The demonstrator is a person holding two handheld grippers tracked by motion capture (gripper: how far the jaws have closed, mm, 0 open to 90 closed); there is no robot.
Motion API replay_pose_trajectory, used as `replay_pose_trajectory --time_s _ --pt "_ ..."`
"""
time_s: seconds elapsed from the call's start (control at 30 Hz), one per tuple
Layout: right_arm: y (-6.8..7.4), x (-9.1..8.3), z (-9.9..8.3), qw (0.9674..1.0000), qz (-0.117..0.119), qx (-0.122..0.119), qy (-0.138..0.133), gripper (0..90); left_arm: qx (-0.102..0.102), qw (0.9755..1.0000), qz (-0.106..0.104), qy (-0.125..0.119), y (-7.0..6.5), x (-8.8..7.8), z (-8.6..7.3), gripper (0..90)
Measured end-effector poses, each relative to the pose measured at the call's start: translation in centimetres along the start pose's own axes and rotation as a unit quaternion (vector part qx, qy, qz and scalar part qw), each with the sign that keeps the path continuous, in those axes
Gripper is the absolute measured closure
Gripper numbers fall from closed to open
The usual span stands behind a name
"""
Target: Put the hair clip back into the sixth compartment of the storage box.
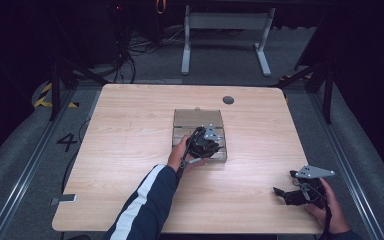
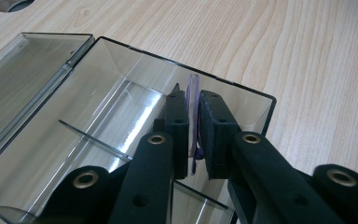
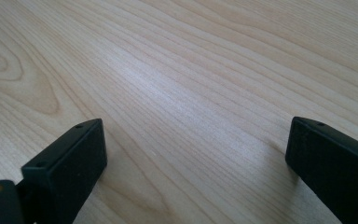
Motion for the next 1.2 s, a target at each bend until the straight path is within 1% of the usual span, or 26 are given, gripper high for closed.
replay_pose_trajectory --time_s 0.1,0.23,0.47,0.73,0.8,0.9,1.0,1.2 --pt "0.0 0.0 0.0 1.0000 0.000 0.000 0.000 5.2 0.001 1.0000 0.004 0.003 -0.1 0.1 0.1 82.0" --pt "0.0 0.0 0.0 1.0000 -0.002 0.003 0.001 4.2 -0.005 0.9999 0.009 0.006 0.0 0.1 0.0 80.5" --pt "0.0 0.0 0.0 1.0000 -0.003 0.004 0.001 3.7 -0.002 1.0000 0.006 0.007 -0.1 0.1 0.1 80.1" --pt "0.0 0.0 0.0 1.0000 -0.003 0.003 0.001 3.6 -0.007 1.0000 0.004 0.006 0.0 0.0 0.0 79.7" --pt "0.0 0.0 0.0 1.0000 -0.004 0.004 0.002 3.2 -0.006 1.0000 0.003 0.005 0.0 0.0 0.0 79.4" --pt "0.0 0.1 0.0 1.0000 -0.004 0.005 0.002 3.0 -0.003 1.0000 0.006 0.007 0.1 -0.3 -0.1 78.5" --pt "0.0 0.1 0.0 1.0000 -0.004 0.005 0.002 3.0 0.005 0.9999 0.006 0.010 0.2 -0.6 -0.2 78.2" --pt "0.0 0.1 0.0 1.0000 -0.004 0.005 0.002 2.9 0.011 0.9998 0.009 0.012 0.6 -1.9 -0.5 77.5"
Point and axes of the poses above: each handheld gripper's, and its own axes: x roughly forward along the jaws, z roughly out of its top, y roughly to its left, the point moved 2 cm from there along x, roughly forward along the jaws, and after that the axes turned 11 degrees about z, right-handed, at the moved point
